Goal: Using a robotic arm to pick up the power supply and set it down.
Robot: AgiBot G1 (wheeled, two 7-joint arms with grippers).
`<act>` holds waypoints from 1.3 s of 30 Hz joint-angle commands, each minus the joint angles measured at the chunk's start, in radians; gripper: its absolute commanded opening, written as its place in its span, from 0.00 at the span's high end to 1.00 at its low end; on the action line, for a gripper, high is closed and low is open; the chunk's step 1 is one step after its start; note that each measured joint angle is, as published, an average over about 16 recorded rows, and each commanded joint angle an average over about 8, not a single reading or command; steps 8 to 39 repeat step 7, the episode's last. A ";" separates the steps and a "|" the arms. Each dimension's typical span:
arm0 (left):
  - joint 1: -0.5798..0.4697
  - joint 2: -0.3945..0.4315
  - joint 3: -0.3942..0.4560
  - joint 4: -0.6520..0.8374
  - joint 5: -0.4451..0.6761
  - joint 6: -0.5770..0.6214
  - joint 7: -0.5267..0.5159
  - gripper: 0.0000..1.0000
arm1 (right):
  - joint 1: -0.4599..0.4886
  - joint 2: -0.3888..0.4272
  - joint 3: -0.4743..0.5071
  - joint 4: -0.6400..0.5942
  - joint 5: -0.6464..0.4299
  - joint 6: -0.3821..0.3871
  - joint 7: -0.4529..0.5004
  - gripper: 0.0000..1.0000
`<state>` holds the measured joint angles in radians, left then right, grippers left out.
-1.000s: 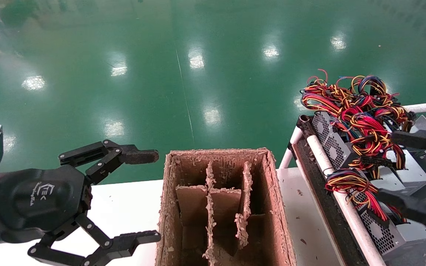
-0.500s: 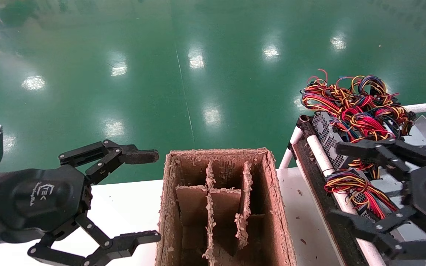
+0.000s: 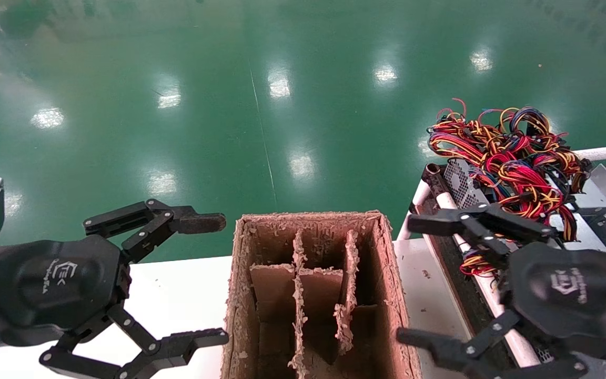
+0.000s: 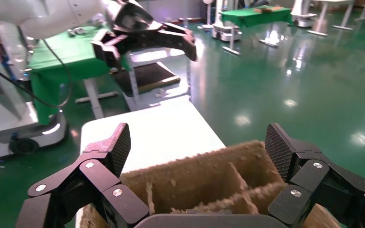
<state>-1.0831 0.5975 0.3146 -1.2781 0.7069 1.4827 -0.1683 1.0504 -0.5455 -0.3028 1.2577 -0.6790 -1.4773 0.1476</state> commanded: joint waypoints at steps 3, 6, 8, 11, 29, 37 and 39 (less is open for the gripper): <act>0.000 0.000 0.000 0.000 0.000 0.000 0.000 0.00 | 0.016 -0.045 0.016 0.018 -0.035 -0.012 0.027 0.00; 0.000 0.000 0.000 0.000 0.000 0.000 0.000 0.00 | 0.023 -0.063 0.022 0.025 -0.049 -0.017 0.038 0.00; 0.000 0.000 0.000 0.000 0.000 0.000 0.000 0.00 | 0.024 -0.067 0.023 0.027 -0.052 -0.018 0.041 0.00; 0.000 0.000 0.000 0.000 0.000 0.000 0.000 0.00 | 0.024 -0.067 0.023 0.027 -0.052 -0.018 0.041 0.00; 0.000 0.000 0.000 0.000 0.000 0.000 0.000 0.00 | 0.024 -0.067 0.023 0.027 -0.052 -0.018 0.041 0.00; 0.000 0.000 0.000 0.000 0.000 0.000 0.000 0.00 | 0.024 -0.067 0.023 0.027 -0.052 -0.018 0.041 0.00; 0.000 0.000 0.000 0.000 0.000 0.000 0.000 0.00 | 0.024 -0.067 0.023 0.027 -0.052 -0.018 0.041 0.00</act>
